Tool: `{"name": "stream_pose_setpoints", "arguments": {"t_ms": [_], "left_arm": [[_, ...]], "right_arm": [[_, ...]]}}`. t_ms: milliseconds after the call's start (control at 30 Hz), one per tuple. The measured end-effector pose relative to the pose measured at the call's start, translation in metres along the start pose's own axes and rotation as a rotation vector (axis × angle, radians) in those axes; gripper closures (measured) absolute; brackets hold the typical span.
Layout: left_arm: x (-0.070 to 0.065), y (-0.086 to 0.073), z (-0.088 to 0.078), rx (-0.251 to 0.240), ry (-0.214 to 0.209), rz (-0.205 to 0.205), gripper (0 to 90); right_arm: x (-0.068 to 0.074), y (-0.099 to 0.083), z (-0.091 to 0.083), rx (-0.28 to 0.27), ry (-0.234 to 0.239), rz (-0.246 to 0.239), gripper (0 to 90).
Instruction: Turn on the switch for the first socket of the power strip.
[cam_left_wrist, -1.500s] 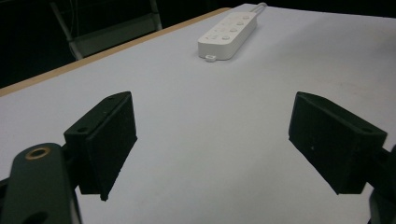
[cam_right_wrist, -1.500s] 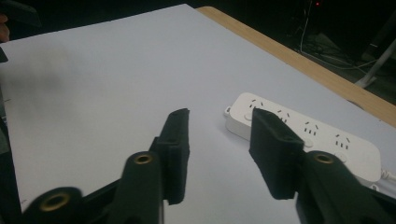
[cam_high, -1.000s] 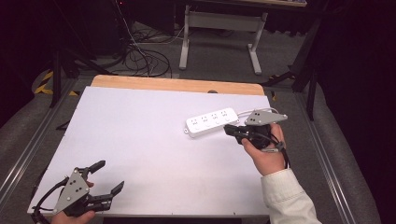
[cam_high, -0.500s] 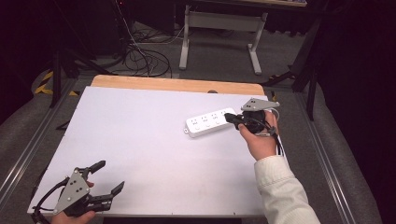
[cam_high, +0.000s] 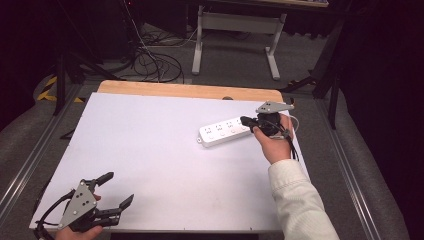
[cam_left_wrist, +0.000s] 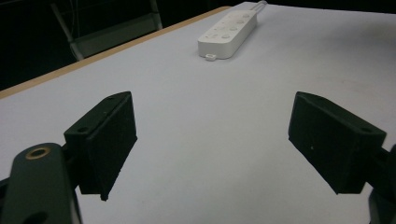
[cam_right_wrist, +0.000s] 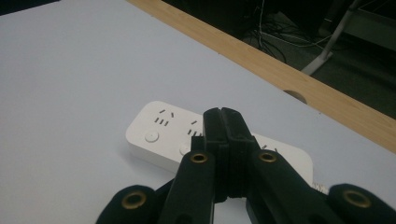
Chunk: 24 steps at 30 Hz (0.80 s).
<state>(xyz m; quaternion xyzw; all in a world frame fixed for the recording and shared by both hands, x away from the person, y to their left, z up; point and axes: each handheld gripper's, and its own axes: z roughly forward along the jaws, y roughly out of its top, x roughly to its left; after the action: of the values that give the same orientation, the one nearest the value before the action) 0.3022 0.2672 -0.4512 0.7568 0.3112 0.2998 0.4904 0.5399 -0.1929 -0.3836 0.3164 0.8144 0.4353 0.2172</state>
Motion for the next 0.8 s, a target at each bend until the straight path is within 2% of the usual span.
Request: {"name": "stream_pose_setpoints", "arguments": {"t_ms": [233, 367, 567, 800], "left_arm": [[0.000, 0.000, 0.001, 0.008, 0.001, 0.001, 15.9], [0.000, 0.000, 0.000, 0.006, -0.002, -0.006, 15.9], [0.001, 0.000, 0.000, 0.009, -0.002, 0.000, 15.9], [0.001, 0.000, 0.001, 0.009, -0.001, 0.002, 15.9]], "right_arm": [[-0.003, -0.002, 0.012, 0.018, -0.013, -0.002, 90.0], [-0.008, -0.005, 0.020, 0.033, -0.032, 0.014, 90.0], [-0.015, -0.013, 0.035, 0.062, -0.081, 0.052, 90.0], [-0.022, -0.020, 0.045, 0.084, -0.101, 0.095, 90.0]]}}
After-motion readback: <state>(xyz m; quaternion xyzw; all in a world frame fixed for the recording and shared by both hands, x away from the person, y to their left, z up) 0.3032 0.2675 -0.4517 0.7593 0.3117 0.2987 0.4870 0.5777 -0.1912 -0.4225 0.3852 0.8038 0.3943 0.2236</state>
